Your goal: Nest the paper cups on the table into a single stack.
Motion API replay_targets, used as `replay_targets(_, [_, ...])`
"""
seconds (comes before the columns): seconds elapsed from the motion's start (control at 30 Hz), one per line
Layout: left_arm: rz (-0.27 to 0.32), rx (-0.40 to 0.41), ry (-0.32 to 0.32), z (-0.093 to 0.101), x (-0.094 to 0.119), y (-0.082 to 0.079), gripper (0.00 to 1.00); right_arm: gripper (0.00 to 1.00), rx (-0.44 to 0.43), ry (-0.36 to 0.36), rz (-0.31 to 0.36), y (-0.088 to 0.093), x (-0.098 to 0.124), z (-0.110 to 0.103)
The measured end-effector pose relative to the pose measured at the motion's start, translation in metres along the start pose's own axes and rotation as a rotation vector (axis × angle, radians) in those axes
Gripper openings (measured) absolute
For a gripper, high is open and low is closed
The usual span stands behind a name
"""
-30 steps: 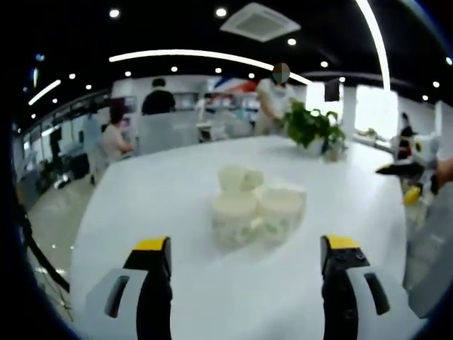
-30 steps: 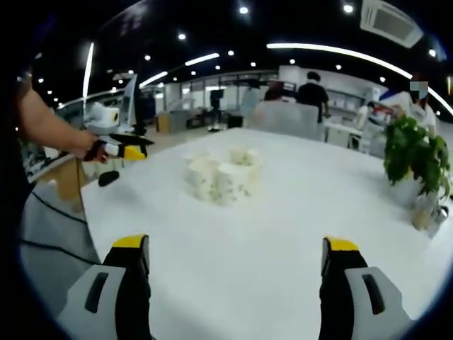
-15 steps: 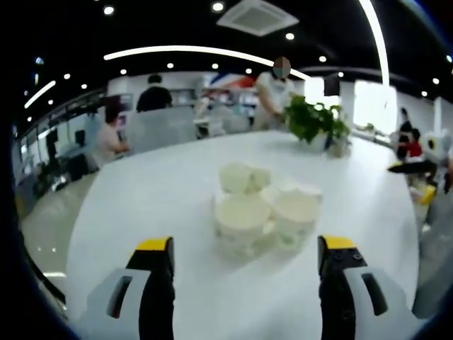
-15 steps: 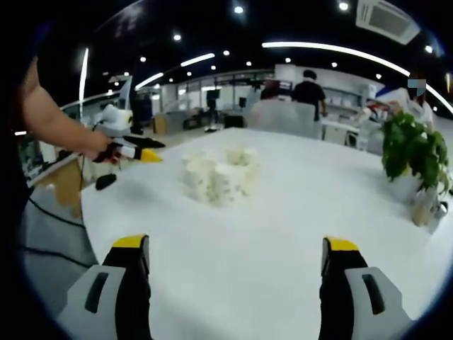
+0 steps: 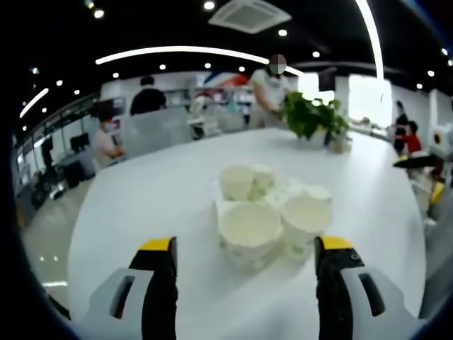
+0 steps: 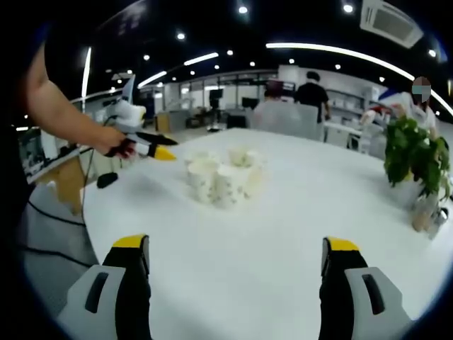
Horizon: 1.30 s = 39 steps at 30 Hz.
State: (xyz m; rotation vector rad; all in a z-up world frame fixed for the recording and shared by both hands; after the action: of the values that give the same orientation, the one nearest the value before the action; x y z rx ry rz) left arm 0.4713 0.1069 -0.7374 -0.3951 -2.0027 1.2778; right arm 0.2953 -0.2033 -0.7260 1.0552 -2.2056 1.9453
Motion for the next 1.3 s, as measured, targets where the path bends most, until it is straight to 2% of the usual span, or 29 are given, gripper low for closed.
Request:
replay_targets(0.3, [-0.025,-0.035,0.03,-0.002,-0.024,0.002,0.73,0.99,-0.005,-0.001,-0.017,0.005,-0.001,0.001])
replay_targets(0.57, [-0.074,-0.083,0.073,0.0,-0.042,0.013,0.66,0.99,-0.011,0.002,-0.027,0.008,-0.001,0.004])
replay_targets(0.77, [-0.089,-0.088,0.087,0.002,-0.052,0.02,0.58,0.99,-0.006,-0.002,-0.05,0.014,0.0,0.004])
replay_targets(1.0, [-0.082,-0.071,0.086,-0.001,-0.057,0.019,0.54,0.99,-0.009,0.01,-0.077,0.022,0.006,0.01])
replay_targets(1.17, [-0.073,-0.069,0.093,-0.001,-0.059,0.019,0.42,0.99,-0.013,0.013,-0.08,0.024,0.008,0.011])
replay_targets(1.3, [-0.068,-0.068,0.102,0.001,-0.06,0.019,0.41,0.99,-0.015,0.015,-0.08,0.025,0.008,0.011])
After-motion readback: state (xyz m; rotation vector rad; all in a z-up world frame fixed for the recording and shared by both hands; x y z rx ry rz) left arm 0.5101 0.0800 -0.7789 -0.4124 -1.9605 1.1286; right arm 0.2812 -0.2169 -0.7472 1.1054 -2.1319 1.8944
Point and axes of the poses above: the point that each gripper's makers call its tool centre point, and the gripper's own axes: x roughly backward along the fingers, z roughly to its right, y roughly out of its underside, the point moved 4 cm from there along x, roughly backward along the fingers, and after that the axes turned 15 degrees about -x, right-handed, at the moved point
